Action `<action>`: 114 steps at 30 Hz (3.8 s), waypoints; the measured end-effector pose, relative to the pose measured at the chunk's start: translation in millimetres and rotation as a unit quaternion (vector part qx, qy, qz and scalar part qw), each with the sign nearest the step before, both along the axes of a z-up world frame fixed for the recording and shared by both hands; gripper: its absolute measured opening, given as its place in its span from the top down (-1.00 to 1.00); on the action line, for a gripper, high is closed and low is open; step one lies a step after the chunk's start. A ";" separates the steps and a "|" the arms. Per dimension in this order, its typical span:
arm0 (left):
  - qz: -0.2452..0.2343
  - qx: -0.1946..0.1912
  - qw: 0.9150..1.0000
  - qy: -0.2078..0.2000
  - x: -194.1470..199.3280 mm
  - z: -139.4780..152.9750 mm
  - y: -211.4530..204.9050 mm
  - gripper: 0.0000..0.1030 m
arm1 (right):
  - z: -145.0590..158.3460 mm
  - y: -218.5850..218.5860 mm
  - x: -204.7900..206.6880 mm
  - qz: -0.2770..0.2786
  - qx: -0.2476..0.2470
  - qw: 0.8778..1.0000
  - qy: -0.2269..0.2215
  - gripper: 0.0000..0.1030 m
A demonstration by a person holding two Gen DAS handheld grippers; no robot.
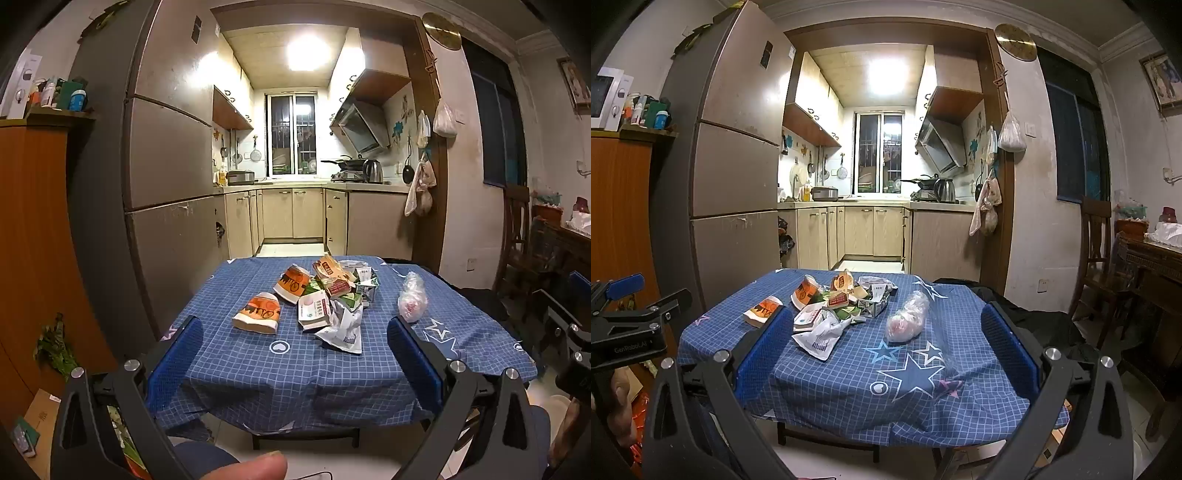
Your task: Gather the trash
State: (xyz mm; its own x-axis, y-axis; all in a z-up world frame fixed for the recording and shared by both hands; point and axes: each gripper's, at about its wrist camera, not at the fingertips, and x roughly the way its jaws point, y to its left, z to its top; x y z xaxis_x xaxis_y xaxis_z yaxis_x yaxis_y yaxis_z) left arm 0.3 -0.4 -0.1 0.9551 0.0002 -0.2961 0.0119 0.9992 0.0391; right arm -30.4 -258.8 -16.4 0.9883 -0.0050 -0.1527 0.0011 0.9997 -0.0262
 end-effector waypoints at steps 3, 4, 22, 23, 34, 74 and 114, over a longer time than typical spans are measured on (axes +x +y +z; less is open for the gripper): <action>0.000 0.000 1.000 -0.002 -0.5 -0.1 -0.7 -0.93 | -0.1 0.3 -0.5 0.001 0.000 1.000 0.000 -0.90; 0.001 0.002 1.000 -0.003 -0.7 -0.2 -1.4 -0.93 | -0.2 0.4 -0.8 0.001 0.000 1.000 0.000 -0.90; -0.003 -0.003 1.000 0.003 1.8 -2.8 -2.2 -0.93 | -0.4 -0.1 0.1 0.001 0.002 1.000 0.004 -0.90; -0.002 -0.004 1.000 0.003 1.9 -2.9 -1.9 -0.93 | -0.4 0.0 -0.1 0.000 0.002 1.000 0.004 -0.90; -0.002 -0.004 1.000 0.003 1.3 -2.8 -1.4 -0.93 | -0.7 -0.1 -0.1 0.001 0.002 1.000 0.004 -0.90; -0.019 0.005 1.000 0.010 8.8 -4.1 -1.3 -0.93 | -1.1 -2.0 -4.4 0.013 -0.005 1.000 -0.014 -0.90; -0.051 0.006 0.998 0.043 76.9 -29.7 11.5 -0.93 | -26.7 -44.9 94.0 0.055 0.067 0.991 0.100 -0.90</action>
